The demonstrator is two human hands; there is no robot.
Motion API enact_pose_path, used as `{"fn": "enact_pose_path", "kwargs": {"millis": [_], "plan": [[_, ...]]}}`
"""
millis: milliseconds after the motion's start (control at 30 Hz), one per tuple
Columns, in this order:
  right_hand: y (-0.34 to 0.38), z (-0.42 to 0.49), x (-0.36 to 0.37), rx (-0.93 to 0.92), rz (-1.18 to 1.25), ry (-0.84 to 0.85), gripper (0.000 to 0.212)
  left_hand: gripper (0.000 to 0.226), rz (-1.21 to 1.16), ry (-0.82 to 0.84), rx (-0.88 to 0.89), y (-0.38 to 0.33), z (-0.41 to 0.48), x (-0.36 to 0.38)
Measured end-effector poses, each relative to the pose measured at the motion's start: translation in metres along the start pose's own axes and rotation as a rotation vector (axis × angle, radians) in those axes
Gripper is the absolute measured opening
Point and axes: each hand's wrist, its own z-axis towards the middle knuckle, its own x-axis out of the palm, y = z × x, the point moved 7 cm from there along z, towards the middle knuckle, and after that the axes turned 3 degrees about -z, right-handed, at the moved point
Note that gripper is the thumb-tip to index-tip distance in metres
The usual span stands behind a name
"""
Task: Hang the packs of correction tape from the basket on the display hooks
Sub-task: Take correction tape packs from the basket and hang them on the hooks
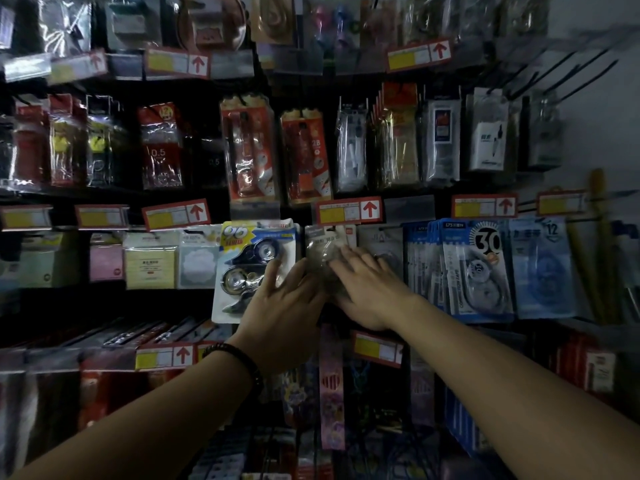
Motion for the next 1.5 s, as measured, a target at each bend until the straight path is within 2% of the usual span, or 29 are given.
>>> {"fn": "enact_pose_path", "kwargs": {"millis": [233,433,567,800,1033,1333,1500], "plan": [[-0.018,-0.065,-0.034,-0.056,-0.054,-0.165,0.052,0.068,-0.130,0.126,0.036,-0.043,0.012,-0.007],[-0.092,-0.140,-0.047,0.087,-0.108,-0.285,0.045,0.072,-0.273,0.058,0.091,-0.099,0.046,-0.028],[-0.146,-0.169,-0.037,0.261,-0.063,-0.232,0.063,0.085,-0.352,0.067,0.114,-0.131,0.075,-0.034],[-0.184,-0.169,-0.014,0.314,-0.047,-0.138,0.077,0.100,-0.295,0.199,0.107,-0.159,0.117,-0.016],[-0.195,-0.150,0.000,0.309,-0.100,-0.094,0.076,0.103,-0.270,0.285,0.055,-0.162,0.141,0.006],[-0.195,-0.119,-0.005,0.306,-0.107,-0.081,0.057,0.073,-0.383,0.282,-0.011,-0.154,0.162,0.010],[-0.192,-0.111,-0.003,0.311,-0.148,-0.039,0.055,0.077,-0.322,0.334,-0.006,-0.152,0.167,0.022]]}}
